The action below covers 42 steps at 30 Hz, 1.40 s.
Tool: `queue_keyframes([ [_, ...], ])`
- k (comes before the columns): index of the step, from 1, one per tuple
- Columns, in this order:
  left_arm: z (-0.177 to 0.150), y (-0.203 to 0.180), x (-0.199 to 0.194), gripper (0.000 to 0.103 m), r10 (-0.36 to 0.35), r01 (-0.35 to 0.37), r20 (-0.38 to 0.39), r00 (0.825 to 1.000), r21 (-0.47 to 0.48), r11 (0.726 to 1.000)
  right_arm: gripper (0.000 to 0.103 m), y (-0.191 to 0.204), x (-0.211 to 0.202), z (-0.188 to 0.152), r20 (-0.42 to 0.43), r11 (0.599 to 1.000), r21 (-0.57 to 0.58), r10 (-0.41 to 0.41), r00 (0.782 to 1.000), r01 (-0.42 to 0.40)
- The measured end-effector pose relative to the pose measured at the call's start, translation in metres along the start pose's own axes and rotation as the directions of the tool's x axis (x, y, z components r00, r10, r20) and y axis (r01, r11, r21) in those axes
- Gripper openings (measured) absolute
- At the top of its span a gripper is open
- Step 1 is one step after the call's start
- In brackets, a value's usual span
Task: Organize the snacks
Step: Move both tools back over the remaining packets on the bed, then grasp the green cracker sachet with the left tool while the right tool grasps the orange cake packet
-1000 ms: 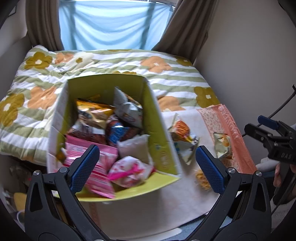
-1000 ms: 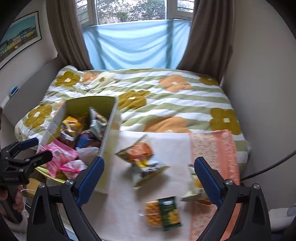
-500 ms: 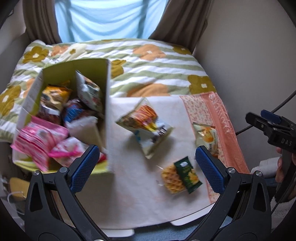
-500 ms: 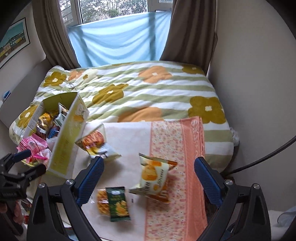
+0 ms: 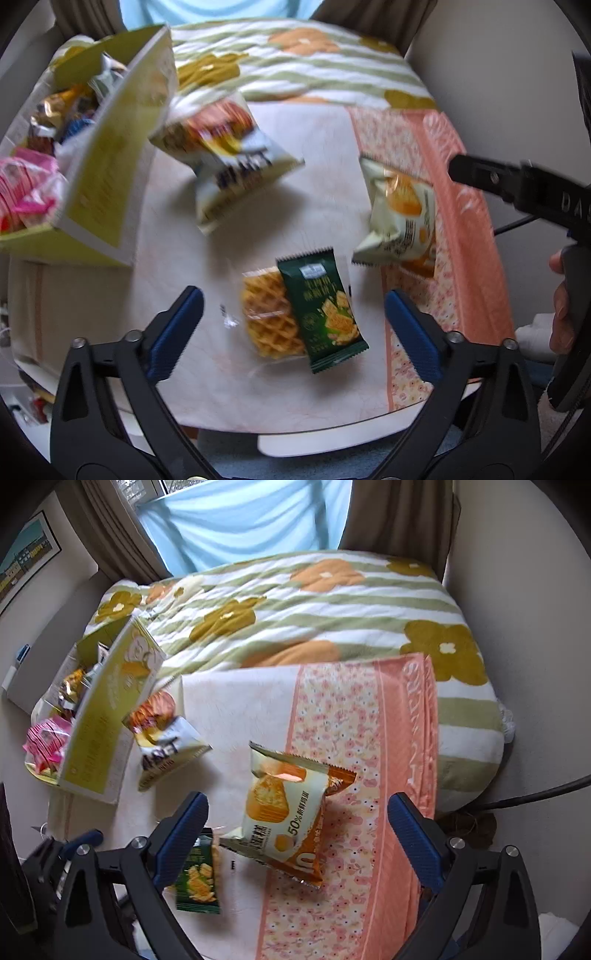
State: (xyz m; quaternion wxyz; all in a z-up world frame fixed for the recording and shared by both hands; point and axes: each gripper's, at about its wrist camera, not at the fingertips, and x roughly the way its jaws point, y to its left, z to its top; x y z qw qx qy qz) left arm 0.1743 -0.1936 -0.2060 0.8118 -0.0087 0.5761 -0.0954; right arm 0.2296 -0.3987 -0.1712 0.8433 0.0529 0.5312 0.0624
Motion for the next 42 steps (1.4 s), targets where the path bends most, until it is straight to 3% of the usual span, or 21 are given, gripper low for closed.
queue_keyframes([
  [8,-0.014,-0.016,0.043,0.081,0.033,-0.034,-0.054,0.998,-0.018,0.999,0.097,-0.009,0.036,-0.010,-0.042,1.000,-0.013,0.005,0.999,-0.005],
  [18,-0.011,-0.027,0.059,0.080,0.101,-0.100,-0.050,0.994,0.026,0.995,0.097,-0.011,0.062,-0.015,-0.081,0.999,0.040,0.035,0.996,-0.032],
  [24,-0.013,-0.030,0.063,0.068,0.153,-0.149,-0.043,0.987,0.084,0.985,0.097,-0.011,0.071,-0.015,-0.086,0.998,0.061,0.038,0.996,-0.033],
  [29,-0.013,-0.034,0.061,0.047,0.164,-0.158,-0.027,0.986,0.140,0.977,0.097,-0.012,0.079,-0.016,-0.097,0.996,0.080,0.048,0.994,-0.041],
  [31,-0.013,-0.037,0.059,0.043,0.166,-0.159,-0.025,0.986,0.168,0.973,0.097,-0.012,0.081,-0.016,-0.099,0.995,0.088,0.051,0.994,-0.042],
  [42,-0.011,-0.032,0.056,0.043,0.135,-0.127,-0.038,0.990,0.157,0.979,0.097,-0.013,0.090,-0.021,-0.125,0.990,0.131,0.074,0.989,-0.057],
])
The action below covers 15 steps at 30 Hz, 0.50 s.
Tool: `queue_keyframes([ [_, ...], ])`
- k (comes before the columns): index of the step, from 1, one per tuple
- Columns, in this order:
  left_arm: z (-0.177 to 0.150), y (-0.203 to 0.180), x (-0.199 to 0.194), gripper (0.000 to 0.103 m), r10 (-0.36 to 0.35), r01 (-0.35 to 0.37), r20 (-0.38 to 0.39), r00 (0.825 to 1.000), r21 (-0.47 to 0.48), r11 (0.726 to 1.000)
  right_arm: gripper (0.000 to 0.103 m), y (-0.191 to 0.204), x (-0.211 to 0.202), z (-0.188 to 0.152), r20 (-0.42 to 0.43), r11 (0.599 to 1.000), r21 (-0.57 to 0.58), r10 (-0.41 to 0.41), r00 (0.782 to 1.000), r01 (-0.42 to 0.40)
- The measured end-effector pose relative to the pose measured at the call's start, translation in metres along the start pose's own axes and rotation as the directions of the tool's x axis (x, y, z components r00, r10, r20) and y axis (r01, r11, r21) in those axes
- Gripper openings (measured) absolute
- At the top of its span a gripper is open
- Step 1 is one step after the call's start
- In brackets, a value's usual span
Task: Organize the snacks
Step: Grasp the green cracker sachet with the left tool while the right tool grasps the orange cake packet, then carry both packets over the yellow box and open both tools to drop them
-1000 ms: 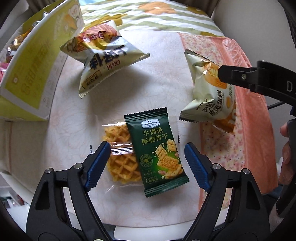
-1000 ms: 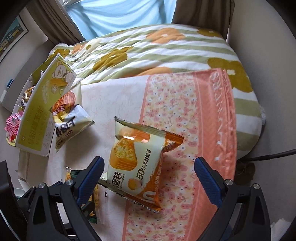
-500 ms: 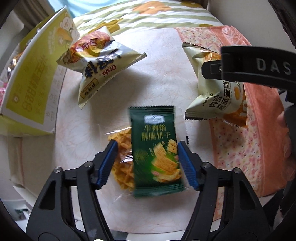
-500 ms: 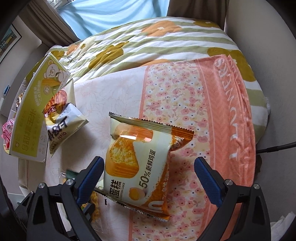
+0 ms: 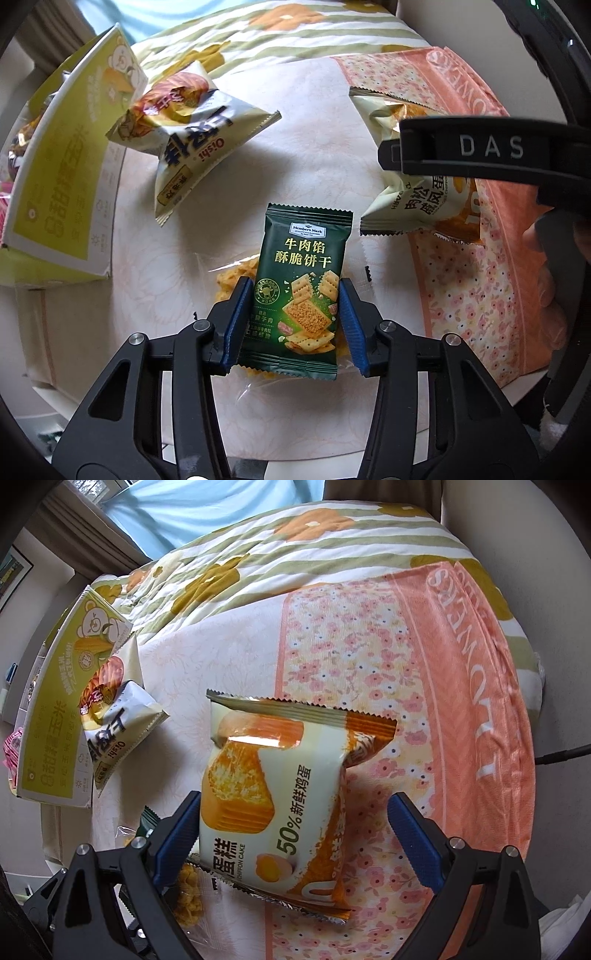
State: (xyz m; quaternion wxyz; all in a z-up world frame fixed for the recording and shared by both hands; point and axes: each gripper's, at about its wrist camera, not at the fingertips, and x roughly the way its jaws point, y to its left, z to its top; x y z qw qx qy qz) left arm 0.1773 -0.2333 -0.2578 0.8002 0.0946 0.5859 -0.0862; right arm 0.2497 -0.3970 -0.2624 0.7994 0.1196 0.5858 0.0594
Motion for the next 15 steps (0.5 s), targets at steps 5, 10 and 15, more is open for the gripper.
queue_keyframes([
  [5,0.000,0.003,-0.001,0.043,0.005,-0.005,0.001,1.000,-0.004,1.000,0.095,-0.001,0.010,-0.004,-0.029,0.999,0.020,0.026,0.999,-0.025],
  [10,-0.002,0.005,-0.001,0.043,0.004,-0.004,-0.002,1.000,-0.012,1.000,0.069,0.001,0.009,-0.008,-0.019,0.999,0.006,0.042,0.999,-0.042],
  [15,-0.002,0.004,-0.004,0.043,-0.001,0.001,0.000,1.000,-0.014,1.000,0.065,0.001,0.007,-0.009,-0.021,0.999,0.003,0.050,0.999,-0.050],
])
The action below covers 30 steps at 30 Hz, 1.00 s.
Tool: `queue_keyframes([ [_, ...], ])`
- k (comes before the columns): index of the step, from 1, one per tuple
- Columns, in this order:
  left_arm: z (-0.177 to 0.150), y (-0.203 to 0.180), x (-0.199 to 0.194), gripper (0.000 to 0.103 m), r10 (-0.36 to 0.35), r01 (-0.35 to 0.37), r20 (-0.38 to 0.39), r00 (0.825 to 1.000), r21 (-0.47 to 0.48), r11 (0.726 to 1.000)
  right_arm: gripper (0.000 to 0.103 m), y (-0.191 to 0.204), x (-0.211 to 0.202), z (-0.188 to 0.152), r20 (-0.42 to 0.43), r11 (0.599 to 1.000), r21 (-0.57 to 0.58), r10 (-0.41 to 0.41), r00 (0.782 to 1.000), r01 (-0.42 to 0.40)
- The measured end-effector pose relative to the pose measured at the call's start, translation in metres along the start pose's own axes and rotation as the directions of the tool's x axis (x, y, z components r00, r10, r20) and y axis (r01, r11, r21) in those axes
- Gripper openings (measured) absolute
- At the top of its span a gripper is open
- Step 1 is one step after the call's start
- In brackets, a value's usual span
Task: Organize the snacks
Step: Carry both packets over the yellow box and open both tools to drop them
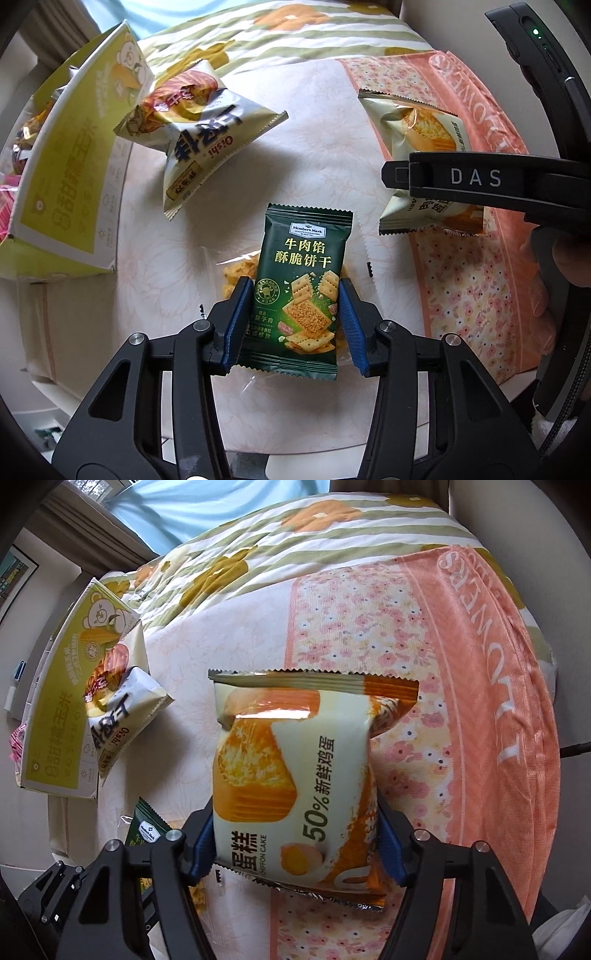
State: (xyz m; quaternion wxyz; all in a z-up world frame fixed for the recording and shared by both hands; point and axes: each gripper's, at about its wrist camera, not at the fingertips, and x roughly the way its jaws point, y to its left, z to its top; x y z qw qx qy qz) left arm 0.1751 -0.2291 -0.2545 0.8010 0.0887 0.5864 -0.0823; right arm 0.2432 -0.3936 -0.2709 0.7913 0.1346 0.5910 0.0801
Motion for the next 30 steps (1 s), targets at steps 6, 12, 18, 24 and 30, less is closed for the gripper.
queue_keyframes([
  [6,0.000,0.001,-0.017,0.043,-0.010,0.010,0.034,0.999,-0.010,1.000,0.063,0.002,-0.018,-0.007,0.024,0.999,-0.031,-0.010,1.000,0.011],
  [12,0.005,0.005,-0.044,0.043,-0.027,0.029,0.090,0.996,-0.013,1.000,0.062,0.005,-0.044,-0.008,0.069,1.000,-0.024,-0.006,0.998,0.008],
  [18,0.012,0.017,-0.088,0.043,-0.031,0.034,0.191,0.981,-0.014,0.999,0.062,0.021,-0.085,-0.006,0.137,0.999,-0.042,0.005,0.991,0.001],
  [24,0.022,0.050,-0.133,0.043,-0.023,0.040,0.301,0.953,-0.050,0.998,0.062,0.055,-0.120,0.002,0.202,0.996,-0.088,0.025,0.979,-0.008],
  [30,0.039,0.108,-0.170,0.043,-0.005,0.045,0.377,0.926,-0.097,0.994,0.062,0.111,-0.140,0.012,0.249,0.987,-0.157,0.064,0.966,-0.025],
])
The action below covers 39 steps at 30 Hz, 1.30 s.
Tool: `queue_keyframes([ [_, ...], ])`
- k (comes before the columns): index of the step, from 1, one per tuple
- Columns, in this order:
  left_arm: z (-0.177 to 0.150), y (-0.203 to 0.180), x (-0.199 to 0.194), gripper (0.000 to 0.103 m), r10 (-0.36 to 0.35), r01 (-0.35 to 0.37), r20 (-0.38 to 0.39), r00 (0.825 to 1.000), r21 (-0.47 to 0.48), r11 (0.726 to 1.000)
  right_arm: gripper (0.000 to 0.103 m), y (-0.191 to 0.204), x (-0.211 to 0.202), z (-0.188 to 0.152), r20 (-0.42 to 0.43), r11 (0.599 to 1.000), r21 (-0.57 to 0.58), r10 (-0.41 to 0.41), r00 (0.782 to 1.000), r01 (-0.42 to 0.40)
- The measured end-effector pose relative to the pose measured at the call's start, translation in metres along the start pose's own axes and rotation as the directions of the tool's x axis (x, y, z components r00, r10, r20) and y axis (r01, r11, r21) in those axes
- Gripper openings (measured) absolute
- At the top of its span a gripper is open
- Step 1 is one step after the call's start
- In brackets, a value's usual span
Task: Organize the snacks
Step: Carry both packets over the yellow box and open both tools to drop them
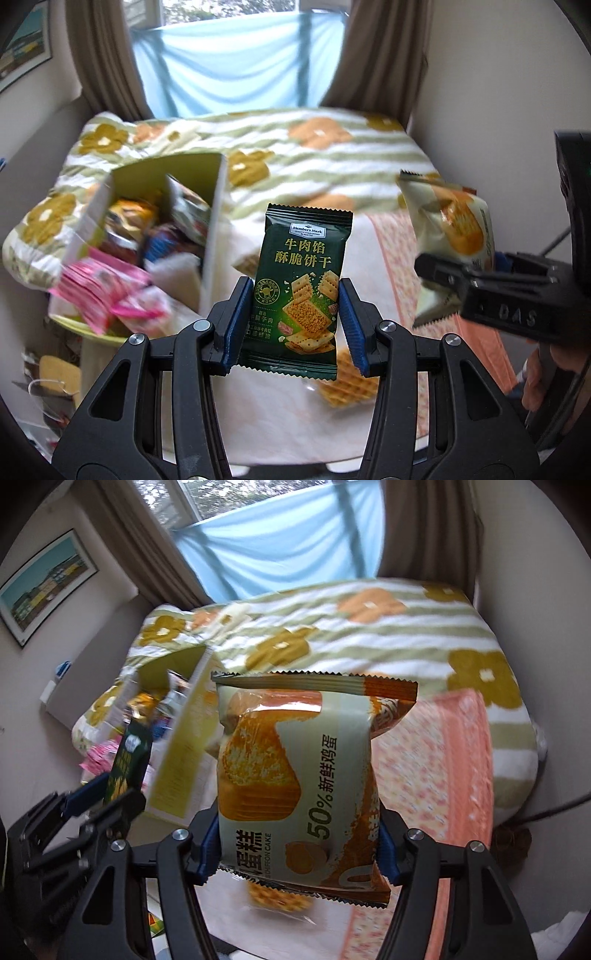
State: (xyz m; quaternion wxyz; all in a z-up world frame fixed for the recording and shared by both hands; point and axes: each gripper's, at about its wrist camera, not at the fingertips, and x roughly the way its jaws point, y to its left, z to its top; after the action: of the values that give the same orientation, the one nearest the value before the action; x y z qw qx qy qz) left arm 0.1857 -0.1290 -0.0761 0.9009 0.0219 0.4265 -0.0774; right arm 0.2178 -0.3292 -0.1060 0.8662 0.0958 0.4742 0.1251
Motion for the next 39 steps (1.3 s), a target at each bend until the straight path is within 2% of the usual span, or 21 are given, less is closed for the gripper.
queue_keyframes([
  [11,0.049,0.135,-0.004,0.043,0.026,-0.023,0.035,0.999,-0.090,0.996,0.062,0.110,0.031,0.043,0.038,0.993,-0.096,0.076,0.996,-0.072],
  [16,0.062,0.198,0.016,0.043,0.031,-0.030,0.009,0.999,-0.118,0.993,0.062,0.152,0.063,0.057,0.025,0.989,-0.117,0.090,0.996,-0.086],
  [21,0.071,0.254,0.050,0.043,0.013,-0.018,-0.035,0.999,-0.140,0.990,0.062,0.177,0.089,0.066,0.003,0.990,-0.115,0.085,0.996,-0.084],
  [27,0.071,0.283,0.089,0.043,-0.031,0.018,-0.097,0.995,-0.131,0.991,0.062,0.201,0.116,0.071,-0.028,0.995,-0.084,0.057,0.998,-0.059],
  [33,0.071,0.294,0.116,0.044,-0.109,0.092,-0.136,0.985,-0.125,0.988,0.062,0.208,0.127,0.071,-0.043,0.998,-0.054,0.026,0.999,-0.029],
  [34,0.071,0.295,0.117,0.048,-0.108,0.092,-0.137,0.985,-0.120,0.989,0.062,0.207,0.128,0.072,-0.043,0.999,-0.048,0.020,0.999,-0.022],
  [35,0.071,0.295,0.120,0.071,-0.100,0.086,-0.142,0.985,-0.105,0.991,0.062,0.207,0.128,0.072,-0.045,0.999,-0.043,0.011,0.999,-0.013],
  [37,0.072,0.294,0.120,0.102,-0.079,0.067,-0.139,0.987,-0.085,0.994,0.062,0.205,0.129,0.074,-0.051,0.999,-0.035,-0.002,0.999,0.001],
  [39,0.071,0.294,0.116,0.103,-0.035,0.028,-0.109,0.993,-0.066,0.997,0.062,0.206,0.130,0.074,-0.057,1.000,-0.029,-0.014,0.998,0.012],
])
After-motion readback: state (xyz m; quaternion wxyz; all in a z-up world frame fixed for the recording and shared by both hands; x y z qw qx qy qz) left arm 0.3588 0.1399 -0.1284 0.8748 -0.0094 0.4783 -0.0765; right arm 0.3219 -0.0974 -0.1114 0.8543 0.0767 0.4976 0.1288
